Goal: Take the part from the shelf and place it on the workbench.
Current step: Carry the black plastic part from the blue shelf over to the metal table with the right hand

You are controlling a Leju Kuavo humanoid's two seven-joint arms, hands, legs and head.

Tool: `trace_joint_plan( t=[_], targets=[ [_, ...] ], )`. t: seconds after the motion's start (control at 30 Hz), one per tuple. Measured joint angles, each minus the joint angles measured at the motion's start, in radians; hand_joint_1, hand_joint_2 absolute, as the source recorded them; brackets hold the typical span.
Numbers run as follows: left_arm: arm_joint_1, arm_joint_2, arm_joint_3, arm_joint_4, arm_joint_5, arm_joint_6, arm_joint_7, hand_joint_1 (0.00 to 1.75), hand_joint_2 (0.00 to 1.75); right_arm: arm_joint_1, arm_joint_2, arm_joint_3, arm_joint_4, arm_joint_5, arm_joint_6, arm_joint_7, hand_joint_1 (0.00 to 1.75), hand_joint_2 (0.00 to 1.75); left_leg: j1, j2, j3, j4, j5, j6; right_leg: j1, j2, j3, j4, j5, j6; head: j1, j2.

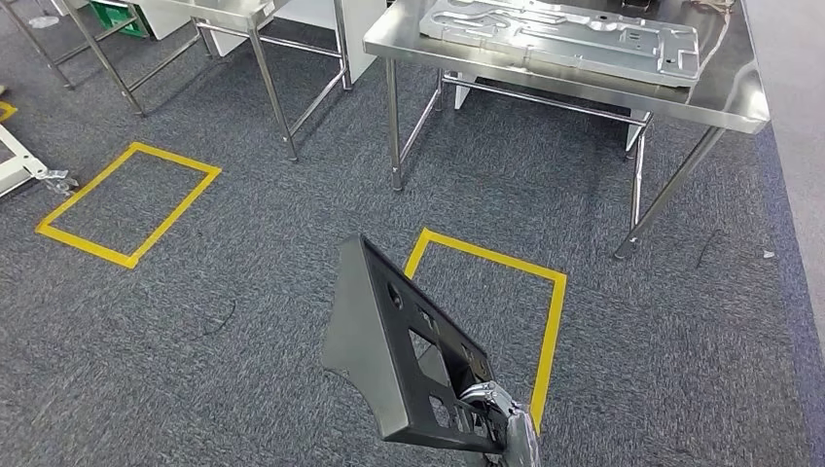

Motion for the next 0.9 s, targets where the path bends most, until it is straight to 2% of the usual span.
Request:
trace_joint_plan(
  t=[0.03, 0.1, 0.17, 0.2, 0.23, 0.27, 0.3, 0.33, 0.37, 0.4, 0.43, 0.5, 0.53, 0.57, 0.6, 0.63, 0.67, 0.7, 0.73, 0.77, 0.8, 0.87, 0.9],
  targets=[
    [0.0, 0.0, 0.0, 0.0, 0.0, 0.0, 0.0, 0.0, 0.0, 0.0, 0.0, 0.0, 0.0, 0.0, -0.002, 0.0, 1.75, 1.75, -0.003, -0.001, 0.014, -0.031, 0.0, 0.006, 0.0, 0.001, 0.004, -0.001, -0.006, 0.006, 0.0, 0.0],
    [0.0, 0.0, 0.002, 0.0, 0.0, 0.0, -0.001, 0.0, 0.0, 0.001, 0.0, 0.001, 0.0, 0.001, -0.005, 0.001, 1.75, 1.75, -0.006, -0.001, 0.031, -0.057, -0.022, 0.02, 0.001, 0.003, 0.01, -0.001, -0.006, 0.02, 0.0, 0.0],
    [0.003, -0.002, 0.004, 0.0, -0.001, -0.001, -0.001, 0.0, 0.0, 0.001, 0.0, 0.002, 0.0, 0.005, -0.01, 0.002, 1.75, 1.75, -0.002, -0.002, 0.054, -0.075, -0.032, 0.033, 0.0, 0.0, 0.001, 0.035, 0.009, 0.032, 0.0, 0.0],
    [0.003, -0.003, 0.005, 0.0, -0.003, -0.002, -0.001, 0.0, 0.0, 0.0, 0.0, 0.002, -0.001, 0.008, -0.014, 0.002, 1.75, 1.75, 0.0, -0.003, 0.071, -0.084, -0.038, 0.038, 0.0, -0.001, -0.024, 0.081, 0.014, 0.037, 0.0, 0.0],
    [0.004, -0.004, 0.006, 0.0, -0.004, -0.002, -0.002, 0.0, 0.0, 0.0, 0.0, 0.002, -0.001, 0.012, -0.018, 0.004, 1.75, 1.75, 0.002, -0.003, 0.09, -0.093, -0.045, 0.042, -0.002, -0.003, -0.063, 0.141, 0.012, 0.042, 0.0, 0.0],
    [0.004, -0.004, 0.008, 0.0, -0.005, -0.002, -0.002, 0.0, 0.0, 0.0, 0.0, 0.003, -0.001, 0.017, -0.023, 0.005, 1.75, 1.75, 0.002, -0.003, 0.108, -0.1, -0.054, 0.044, -0.003, -0.004, -0.109, 0.203, -0.004, 0.045, 0.0, 0.0],
    [0.004, -0.005, 0.009, 0.0, -0.006, -0.003, -0.002, 0.0, 0.0, 0.001, -0.001, 0.003, 0.0, 0.021, -0.028, 0.007, 1.75, 1.75, 0.002, -0.004, 0.127, -0.107, -0.065, 0.044, -0.005, -0.004, -0.158, 0.254, -0.033, 0.049, 0.0, 0.0],
    [0.005, -0.005, 0.011, 0.0, -0.008, -0.003, -0.002, 0.0, 0.0, 0.002, -0.001, 0.003, 0.0, 0.024, -0.031, 0.011, 1.75, 1.75, 0.002, -0.005, 0.148, -0.112, -0.077, 0.044, -0.006, -0.005, -0.197, 0.281, -0.065, 0.051, 0.0, 0.0],
    [0.006, -0.006, 0.012, 0.0, -0.009, -0.004, -0.002, 0.0, 0.0, 0.003, -0.002, 0.004, 0.0, 0.025, -0.033, 0.014, 1.75, 1.75, 0.002, -0.006, 0.17, -0.116, -0.091, 0.043, -0.008, -0.005, -0.225, 0.281, -0.09, 0.052, 0.0, 0.0],
    [0.006, -0.007, 0.013, 0.0, -0.01, -0.005, -0.003, 0.0, 0.0, 0.003, -0.003, 0.004, 0.0, 0.023, -0.034, 0.017, 1.75, 1.75, 0.002, -0.007, 0.193, -0.119, -0.107, 0.041, -0.009, -0.005, -0.24, 0.255, -0.096, 0.051, 0.0, 0.0],
    [0.007, -0.007, 0.014, 0.0, -0.011, -0.005, -0.003, 0.0, 0.0, 0.003, -0.004, 0.004, 0.0, 0.021, -0.034, 0.02, 1.75, 1.75, 0.002, -0.008, 0.216, -0.12, -0.125, 0.039, -0.01, -0.006, -0.246, 0.208, -0.071, 0.049, 0.0, 0.0],
    [0.008, -0.01, 0.015, 0.0, -0.013, -0.006, -0.004, 0.0, 0.0, 0.004, -0.006, 0.005, 0.001, 0.01, -0.029, 0.023, 1.75, 1.75, 0.001, -0.005, 0.261, -0.122, -0.163, 0.032, -0.006, -0.021, -0.247, 0.11, 0.067, 0.039, 0.0, 0.0],
    [0.007, -0.011, 0.015, 0.001, -0.014, -0.006, -0.004, 0.0, 0.0, 0.004, -0.007, 0.006, 0.001, 0.002, -0.024, 0.024, 1.75, 1.75, 0.0, -0.002, 0.281, -0.125, -0.18, 0.024, -0.001, -0.025, -0.243, 0.083, 0.124, 0.032, 0.0, 0.0],
    [0.007, -0.012, 0.015, 0.001, -0.014, -0.007, -0.004, 0.0, 0.0, 0.003, -0.009, 0.007, 0.0, -0.008, -0.017, 0.023, 1.75, 1.75, 0.0, 0.001, 0.302, -0.131, -0.191, 0.016, 0.005, -0.027, -0.237, 0.073, 0.157, 0.024, 0.0, 0.0],
    [0.004, -0.013, 0.015, 0.0, -0.015, -0.007, -0.004, 0.0, 0.0, 0.001, -0.009, 0.008, -0.003, -0.018, -0.01, 0.023, 1.75, 1.75, 0.001, 0.003, 0.312, -0.127, -0.189, 0.008, 0.009, -0.021, -0.225, 0.071, 0.147, 0.016, 0.0, 0.0],
    [-0.001, -0.013, 0.015, 0.0, -0.015, -0.007, -0.005, 0.0, 0.0, -0.002, -0.009, 0.01, -0.006, -0.026, -0.006, 0.022, 1.75, 1.75, 0.003, 0.005, 0.308, -0.1, -0.171, 0.0, 0.009, -0.009, -0.209, 0.067, 0.135, 0.008, 0.0, 0.0],
    [-0.006, -0.014, 0.015, 0.0, -0.016, -0.007, -0.005, 0.0, 0.0, -0.004, -0.009, 0.011, -0.009, -0.031, -0.004, 0.021, 1.75, 1.75, 0.005, 0.005, 0.288, -0.044, -0.144, -0.005, 0.007, -0.002, -0.189, 0.059, 0.123, -0.001, 0.0, 0.0],
    [-0.011, -0.016, 0.015, 0.0, -0.016, -0.008, -0.005, 0.0, 0.0, -0.007, -0.009, 0.012, -0.01, -0.034, -0.004, 0.021, 1.75, 1.75, 0.006, 0.004, 0.243, 0.035, -0.118, -0.009, 0.005, 0.004, -0.168, 0.05, 0.111, -0.009, 0.0, 0.0],
    [-0.013, -0.018, 0.015, 0.001, -0.017, -0.008, -0.004, 0.0, 0.0, -0.008, -0.009, 0.012, -0.011, -0.034, -0.005, 0.021, 1.75, 1.75, 0.007, 0.002, 0.192, 0.115, -0.112, -0.012, 0.003, 0.009, -0.145, 0.042, 0.099, -0.015, 0.0, 0.0],
    [-0.013, -0.019, 0.016, 0.001, -0.017, -0.009, -0.004, 0.0, 0.0, -0.007, -0.009, 0.013, -0.011, -0.032, -0.007, 0.02, 1.75, 1.75, 0.007, 0.0, 0.141, 0.177, -0.131, -0.013, 0.003, 0.013, -0.125, 0.036, 0.086, -0.02, 0.0, 0.0],
    [-0.012, -0.02, 0.016, 0.001, -0.018, -0.009, -0.003, 0.0, 0.0, -0.006, -0.009, 0.013, -0.011, -0.03, -0.009, 0.02, 1.75, 1.75, 0.007, 0.0, 0.094, 0.214, -0.173, -0.014, 0.003, 0.019, -0.106, 0.034, 0.072, -0.021, 0.0, 0.0],
    [-0.008, -0.02, 0.018, 0.001, -0.017, -0.009, -0.002, 0.0, 0.0, -0.004, -0.009, 0.014, -0.011, -0.025, -0.012, 0.02, 1.75, 1.75, 0.007, -0.001, 0.027, 0.217, -0.267, -0.016, 0.004, 0.03, -0.066, 0.033, 0.044, -0.02, -0.001, 0.0],
    [-0.007, -0.02, 0.019, 0.001, -0.017, -0.009, -0.001, 0.0, 0.0, -0.004, -0.009, 0.014, -0.011, -0.022, -0.013, 0.02, 1.75, 1.75, 0.006, -0.001, 0.004, 0.191, -0.286, -0.015, 0.005, 0.034, -0.046, 0.033, 0.03, -0.019, 0.0, 0.0]
  ],
)
